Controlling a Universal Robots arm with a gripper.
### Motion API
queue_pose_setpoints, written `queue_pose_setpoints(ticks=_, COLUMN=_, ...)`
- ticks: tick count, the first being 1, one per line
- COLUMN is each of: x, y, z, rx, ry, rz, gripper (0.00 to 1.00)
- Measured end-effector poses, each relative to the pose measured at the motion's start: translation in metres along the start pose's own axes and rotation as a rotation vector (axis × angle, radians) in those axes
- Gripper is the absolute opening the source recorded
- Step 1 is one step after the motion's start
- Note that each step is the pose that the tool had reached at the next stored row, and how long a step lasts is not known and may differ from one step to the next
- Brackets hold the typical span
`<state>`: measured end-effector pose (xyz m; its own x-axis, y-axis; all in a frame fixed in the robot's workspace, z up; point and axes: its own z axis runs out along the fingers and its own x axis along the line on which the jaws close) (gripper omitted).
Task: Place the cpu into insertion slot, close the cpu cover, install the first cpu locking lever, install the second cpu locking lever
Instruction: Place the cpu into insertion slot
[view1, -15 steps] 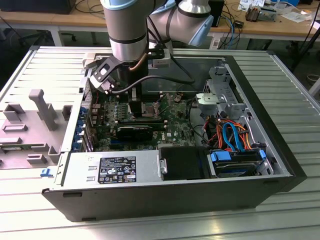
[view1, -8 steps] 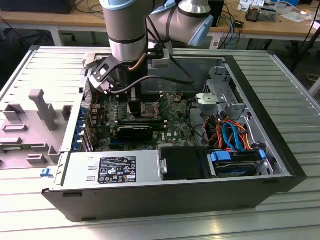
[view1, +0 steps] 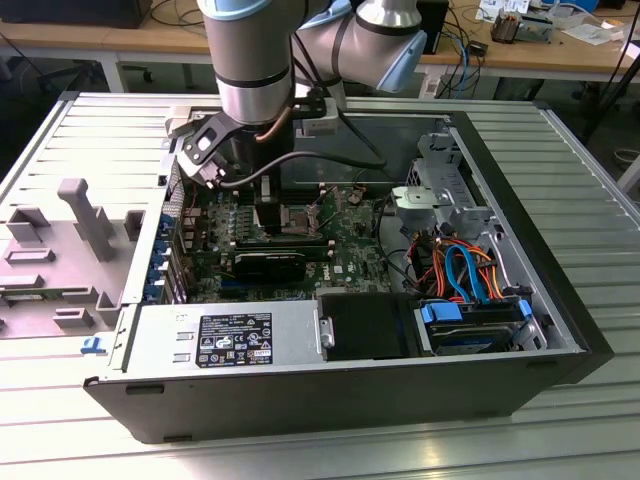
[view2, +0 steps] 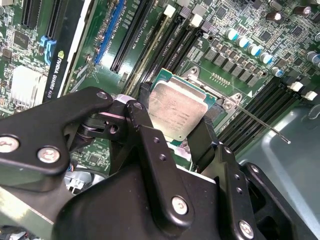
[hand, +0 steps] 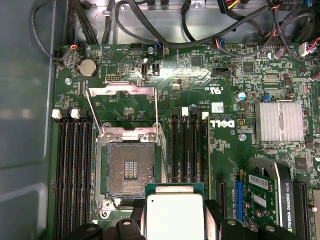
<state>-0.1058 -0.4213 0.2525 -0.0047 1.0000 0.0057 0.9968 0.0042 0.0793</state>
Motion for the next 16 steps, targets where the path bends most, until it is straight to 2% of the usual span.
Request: queue_pose_setpoints(ticks=16, x=0.0, y=-0.0048, z=0.0003, rx=0.0001, ry=0.0, rz=0.0, gripper=0.55)
